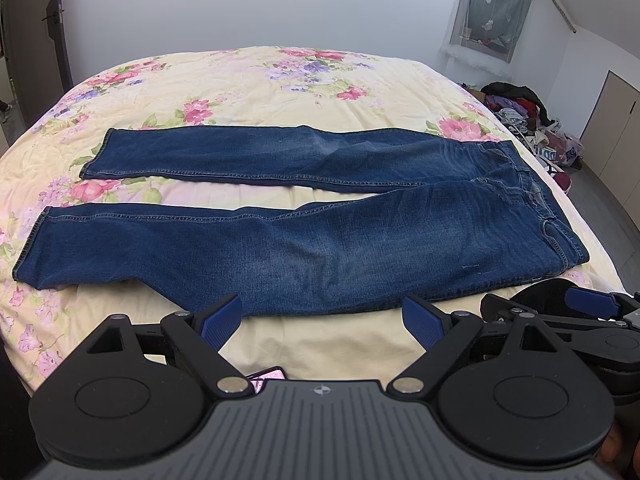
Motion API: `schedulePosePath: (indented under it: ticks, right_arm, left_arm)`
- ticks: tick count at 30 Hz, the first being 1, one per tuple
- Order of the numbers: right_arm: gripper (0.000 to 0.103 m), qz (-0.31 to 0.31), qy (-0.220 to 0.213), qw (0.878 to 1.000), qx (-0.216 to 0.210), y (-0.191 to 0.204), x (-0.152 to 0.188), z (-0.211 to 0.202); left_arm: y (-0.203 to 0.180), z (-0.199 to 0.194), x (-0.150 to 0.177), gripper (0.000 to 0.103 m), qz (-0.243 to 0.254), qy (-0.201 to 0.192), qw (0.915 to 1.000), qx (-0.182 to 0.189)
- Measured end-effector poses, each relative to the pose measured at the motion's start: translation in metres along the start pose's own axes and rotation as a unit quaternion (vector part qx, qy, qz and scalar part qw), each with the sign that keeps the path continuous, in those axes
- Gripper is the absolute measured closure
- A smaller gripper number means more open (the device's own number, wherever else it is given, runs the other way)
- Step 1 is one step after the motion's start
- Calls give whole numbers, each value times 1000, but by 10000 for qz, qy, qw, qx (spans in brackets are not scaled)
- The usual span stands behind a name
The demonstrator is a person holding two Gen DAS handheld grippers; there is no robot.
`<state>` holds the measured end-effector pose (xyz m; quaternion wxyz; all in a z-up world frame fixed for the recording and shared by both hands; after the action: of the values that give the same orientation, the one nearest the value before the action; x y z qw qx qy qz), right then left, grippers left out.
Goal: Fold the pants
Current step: 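Lower the left tool to a jeans leg hem while the right tool reaches the waistband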
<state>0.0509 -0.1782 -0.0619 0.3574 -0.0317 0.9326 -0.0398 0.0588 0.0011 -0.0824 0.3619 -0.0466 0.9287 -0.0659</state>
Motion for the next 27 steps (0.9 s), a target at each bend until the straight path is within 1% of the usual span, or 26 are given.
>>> schedulePosePath:
  ticks: [3,7,9,11,14,17,21,23,25,27]
  right_arm:
    - [21,-17,17,10000,-21,1,1,4]
    - [20,-46,-13,10000,49,-2,-7,19]
    - [20,20,-16,9999,98,-9,-13,31]
    - [20,110,-43,9999,32,-16,-21,45]
    - [20,211,-195,9996,-16,-31,-33,64]
    - [20,152,-199,9996,124,-50,-43,87]
    - [20,103,8,9997,199,-79,-54,120]
    - [20,140,137,9998,107,-94,-58,137]
    - [21,226,342,9990,183,-112,-62,155]
    - [21,402,539,9972,319,-132,-67,174]
  left_arm:
    - [9,4,6,0,-71,-2,10000,-34]
    - [38,14,2,0,-358,23,9992,-185]
    - [57,24,-4,0,-533,109,9980,-310]
    - [77,36,-6,0,-703,199,9965,-417]
    - [105,54,-8,0,-899,412,9932,-611]
    - [132,69,-8,0,-1073,615,9890,-810]
    - [164,88,-5,0,-1308,923,9811,-1085]
    - [178,96,-3,0,-1582,999,9763,-1089]
    - [194,103,-1,0,-2097,966,9674,-1043]
    - [212,111,5,0,-2638,975,9542,-1015]
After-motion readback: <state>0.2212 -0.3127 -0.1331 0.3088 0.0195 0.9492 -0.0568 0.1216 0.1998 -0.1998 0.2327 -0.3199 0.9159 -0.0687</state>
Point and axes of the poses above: each gripper's, at about its wrist camera, not at the fingertips, and z roughly the way its jaws point, y to its left, x to its underside, the point moved 9 cm from there along z, roughly the way its jaws point, and after that the axes turned 5 degrees about x, right-handed, at the moved point
